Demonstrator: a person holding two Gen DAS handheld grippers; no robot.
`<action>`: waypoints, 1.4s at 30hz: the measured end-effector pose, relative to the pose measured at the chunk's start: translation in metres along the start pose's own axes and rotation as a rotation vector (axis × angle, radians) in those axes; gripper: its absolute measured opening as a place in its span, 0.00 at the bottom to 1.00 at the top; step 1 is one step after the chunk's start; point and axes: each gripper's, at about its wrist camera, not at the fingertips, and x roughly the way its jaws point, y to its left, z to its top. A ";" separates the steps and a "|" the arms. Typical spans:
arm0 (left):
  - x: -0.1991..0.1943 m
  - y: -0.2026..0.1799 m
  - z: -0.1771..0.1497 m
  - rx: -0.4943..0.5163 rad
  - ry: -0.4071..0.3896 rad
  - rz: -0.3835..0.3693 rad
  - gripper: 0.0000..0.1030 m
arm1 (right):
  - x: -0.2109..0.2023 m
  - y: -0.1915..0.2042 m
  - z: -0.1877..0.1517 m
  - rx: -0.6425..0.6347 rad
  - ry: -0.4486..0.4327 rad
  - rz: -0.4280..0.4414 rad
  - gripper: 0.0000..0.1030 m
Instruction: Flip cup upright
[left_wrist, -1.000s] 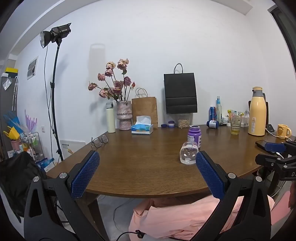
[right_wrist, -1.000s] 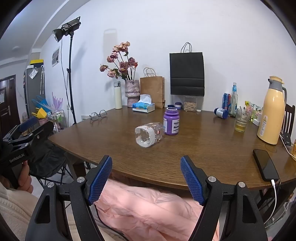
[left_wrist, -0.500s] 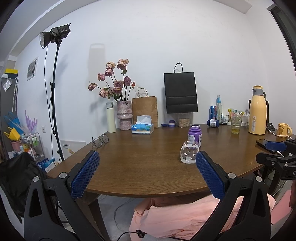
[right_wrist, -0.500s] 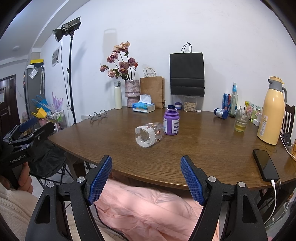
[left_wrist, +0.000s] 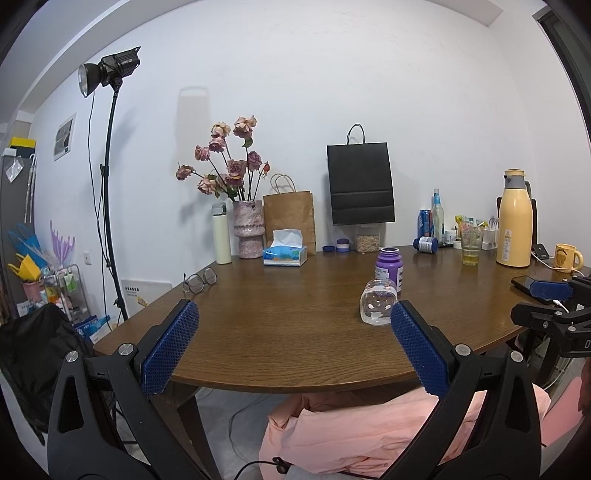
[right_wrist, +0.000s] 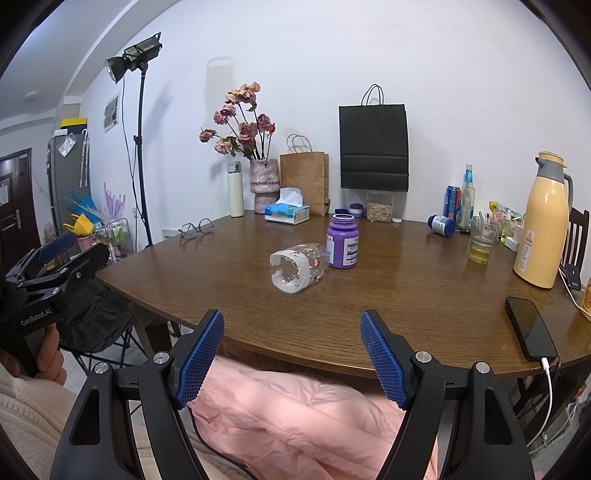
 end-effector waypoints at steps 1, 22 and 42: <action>0.000 0.000 0.000 0.000 -0.001 0.000 1.00 | 0.001 0.000 0.000 0.001 0.002 0.000 0.79; 0.000 0.003 -0.004 0.007 -0.010 0.009 1.00 | -0.001 0.000 -0.001 0.000 -0.004 -0.003 0.79; -0.001 0.004 -0.002 0.011 -0.005 0.010 1.00 | 0.000 0.000 -0.001 0.002 0.003 -0.002 0.79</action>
